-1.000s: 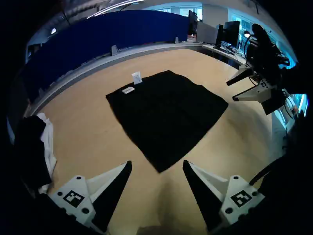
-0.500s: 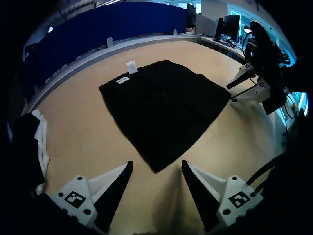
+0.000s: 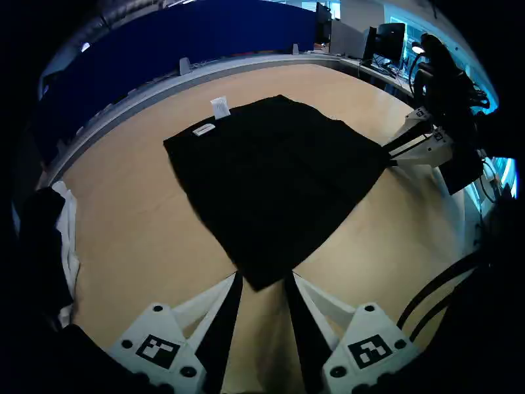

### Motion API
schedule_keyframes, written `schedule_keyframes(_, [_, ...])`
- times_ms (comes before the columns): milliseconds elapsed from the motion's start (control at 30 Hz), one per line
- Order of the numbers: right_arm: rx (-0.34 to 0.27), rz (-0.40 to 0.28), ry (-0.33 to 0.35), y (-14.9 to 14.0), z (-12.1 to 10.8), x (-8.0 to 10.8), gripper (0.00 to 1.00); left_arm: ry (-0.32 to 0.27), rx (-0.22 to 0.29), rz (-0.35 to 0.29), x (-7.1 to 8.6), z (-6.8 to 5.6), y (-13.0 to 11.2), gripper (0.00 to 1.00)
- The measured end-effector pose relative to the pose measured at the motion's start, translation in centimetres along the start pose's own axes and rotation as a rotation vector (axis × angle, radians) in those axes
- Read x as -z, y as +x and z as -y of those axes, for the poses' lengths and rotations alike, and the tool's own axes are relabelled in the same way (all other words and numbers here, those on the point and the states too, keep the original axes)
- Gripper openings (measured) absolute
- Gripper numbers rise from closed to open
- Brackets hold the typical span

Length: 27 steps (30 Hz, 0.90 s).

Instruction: Fold towel

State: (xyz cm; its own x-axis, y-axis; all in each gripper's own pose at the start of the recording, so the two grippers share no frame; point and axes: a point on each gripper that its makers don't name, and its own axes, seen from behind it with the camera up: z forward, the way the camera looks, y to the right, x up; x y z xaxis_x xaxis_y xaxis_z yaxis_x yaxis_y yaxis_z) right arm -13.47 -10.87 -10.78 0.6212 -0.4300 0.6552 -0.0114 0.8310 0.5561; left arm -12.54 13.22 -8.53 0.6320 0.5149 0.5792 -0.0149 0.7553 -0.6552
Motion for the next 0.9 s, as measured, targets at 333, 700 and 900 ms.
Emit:
schedule_keyframes(333, [-0.011, -0.002, -0.006, -0.03, -0.18, -0.03, 0.23, 0.008, 0.002, 0.009, -0.2, 0.18, 0.01, 0.25])
schedule_keyframes(700, [-0.03, -0.012, -0.012, 0.41, -0.31, 0.19, 0.17, 0.009, 0.004, 0.027, 0.0, -0.17, 0.03, 0.15])
schedule_keyframes(900, [-0.037, -0.021, -0.007, 0.87, -0.44, 0.47, 0.16, 0.004, 0.013, 0.023, 0.14, -0.42, 0.2, 0.12])
